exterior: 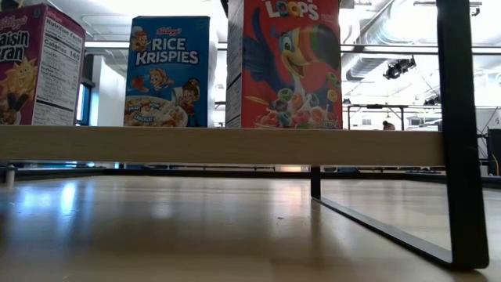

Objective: Stack cereal on shelf
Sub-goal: Put the purple cereal box on the shelf

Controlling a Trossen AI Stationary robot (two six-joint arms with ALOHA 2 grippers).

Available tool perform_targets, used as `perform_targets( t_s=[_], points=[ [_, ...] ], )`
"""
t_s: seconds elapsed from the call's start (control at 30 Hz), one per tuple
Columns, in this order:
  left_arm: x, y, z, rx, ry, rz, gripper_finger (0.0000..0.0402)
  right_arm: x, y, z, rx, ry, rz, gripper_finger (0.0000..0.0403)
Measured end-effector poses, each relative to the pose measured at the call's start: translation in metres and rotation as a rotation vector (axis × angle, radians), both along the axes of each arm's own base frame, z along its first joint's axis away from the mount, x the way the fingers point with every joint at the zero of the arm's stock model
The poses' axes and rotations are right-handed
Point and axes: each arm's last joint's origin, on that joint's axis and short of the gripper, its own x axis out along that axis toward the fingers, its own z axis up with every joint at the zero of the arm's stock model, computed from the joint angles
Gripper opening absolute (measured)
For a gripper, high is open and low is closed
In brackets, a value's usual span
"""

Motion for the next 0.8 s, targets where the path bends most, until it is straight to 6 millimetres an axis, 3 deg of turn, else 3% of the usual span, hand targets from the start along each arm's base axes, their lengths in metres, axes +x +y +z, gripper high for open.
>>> perform_targets(
  t_s=[0.43,0.8],
  points=[
    [-0.002,0.009,-0.003,0.003,0.037,0.022,0.0119,0.0,0.0,0.001,-0.012,-0.005,0.027,0.0136],
    [-0.036,0.017,0.005,0.034,0.157,0.046,0.0118,-0.024,-0.005,0.005,0.015,0.063,0.001,0.0208]
  ],
)
